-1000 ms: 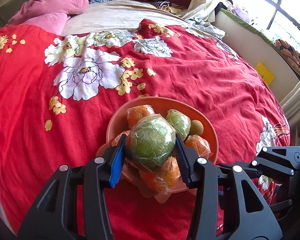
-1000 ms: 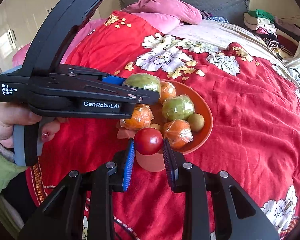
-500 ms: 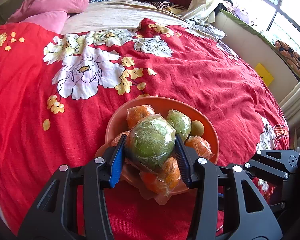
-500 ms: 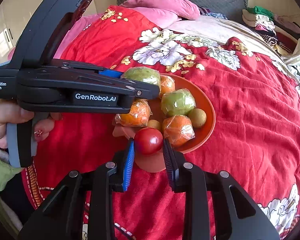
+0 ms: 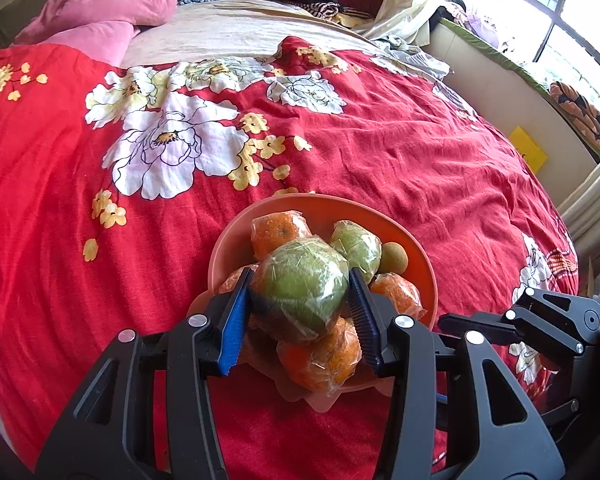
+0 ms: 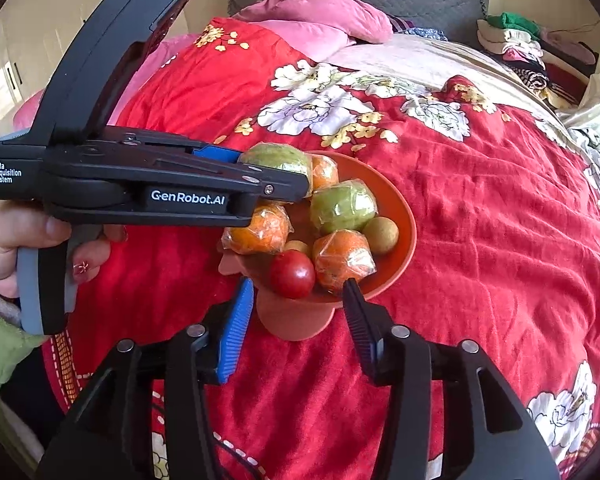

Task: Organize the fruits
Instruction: 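Lower into the plate and open both grippers to release green fruit and tomato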

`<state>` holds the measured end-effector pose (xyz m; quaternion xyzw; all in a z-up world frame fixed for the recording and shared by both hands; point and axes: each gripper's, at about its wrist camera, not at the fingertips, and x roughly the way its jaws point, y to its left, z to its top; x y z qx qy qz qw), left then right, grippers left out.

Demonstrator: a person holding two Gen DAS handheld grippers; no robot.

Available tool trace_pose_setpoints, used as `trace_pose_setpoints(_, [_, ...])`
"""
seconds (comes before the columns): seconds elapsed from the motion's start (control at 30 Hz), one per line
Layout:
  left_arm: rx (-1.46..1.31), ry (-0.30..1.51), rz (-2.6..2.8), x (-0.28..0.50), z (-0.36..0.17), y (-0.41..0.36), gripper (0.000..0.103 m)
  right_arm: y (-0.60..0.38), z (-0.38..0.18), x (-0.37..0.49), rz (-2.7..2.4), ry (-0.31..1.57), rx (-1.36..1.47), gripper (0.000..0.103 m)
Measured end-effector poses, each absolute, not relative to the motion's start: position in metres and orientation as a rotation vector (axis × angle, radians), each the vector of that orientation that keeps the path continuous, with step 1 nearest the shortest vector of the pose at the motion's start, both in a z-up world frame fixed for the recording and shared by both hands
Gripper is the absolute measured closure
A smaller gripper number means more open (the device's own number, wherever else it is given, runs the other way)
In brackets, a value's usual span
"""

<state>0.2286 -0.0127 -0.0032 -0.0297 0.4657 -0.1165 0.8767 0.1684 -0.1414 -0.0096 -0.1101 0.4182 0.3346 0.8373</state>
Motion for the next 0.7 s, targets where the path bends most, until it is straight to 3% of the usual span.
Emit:
trace_pose_setpoints(0.33, [-0.069, 0.969, -0.243, 0.23, -0.003, -0.013, 0.063, -0.144, -0.006, 0.167, 0.702, 0.874, -0.231, 0.048])
trace_pose_setpoints(0.7, [-0.071, 0.952, -0.235, 0.226, 0.005, -0.009, 0.061, -0.148, 0.002, 0.166, 0.671, 0.849, -0.22, 0.021])
